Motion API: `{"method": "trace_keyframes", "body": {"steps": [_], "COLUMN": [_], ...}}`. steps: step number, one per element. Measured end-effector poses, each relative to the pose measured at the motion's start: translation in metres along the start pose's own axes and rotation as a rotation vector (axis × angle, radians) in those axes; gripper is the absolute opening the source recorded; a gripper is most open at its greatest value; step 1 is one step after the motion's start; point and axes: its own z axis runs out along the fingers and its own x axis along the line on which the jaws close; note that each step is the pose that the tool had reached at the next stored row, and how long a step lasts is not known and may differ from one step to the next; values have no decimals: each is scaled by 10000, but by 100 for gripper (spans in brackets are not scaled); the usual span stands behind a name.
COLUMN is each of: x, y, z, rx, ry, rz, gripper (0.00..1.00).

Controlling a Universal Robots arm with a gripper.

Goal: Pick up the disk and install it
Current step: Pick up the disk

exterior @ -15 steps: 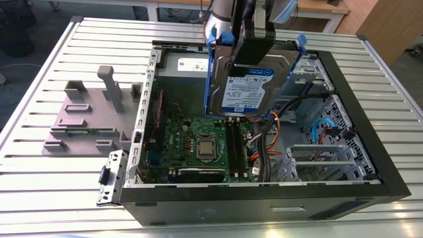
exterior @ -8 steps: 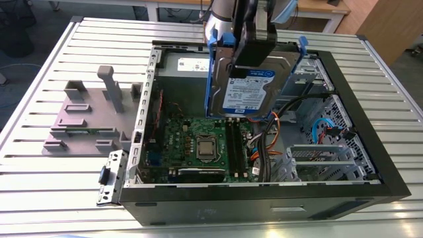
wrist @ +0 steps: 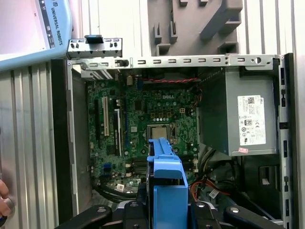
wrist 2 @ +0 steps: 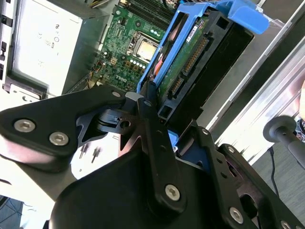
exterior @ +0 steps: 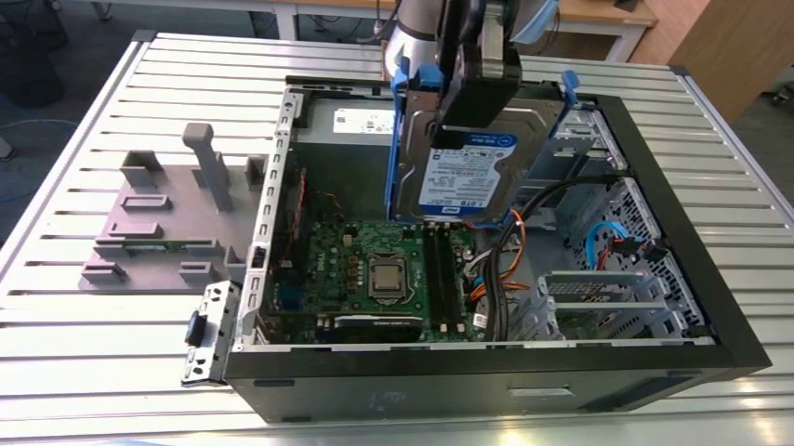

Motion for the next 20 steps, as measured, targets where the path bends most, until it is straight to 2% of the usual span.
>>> {"method": "trace_keyframes", "body": {"steps": [20], "x": [47], "y": [-14], "z": [19], "rx": [1], "ry": [23], "rz": [-1], "gripper": [36]}}
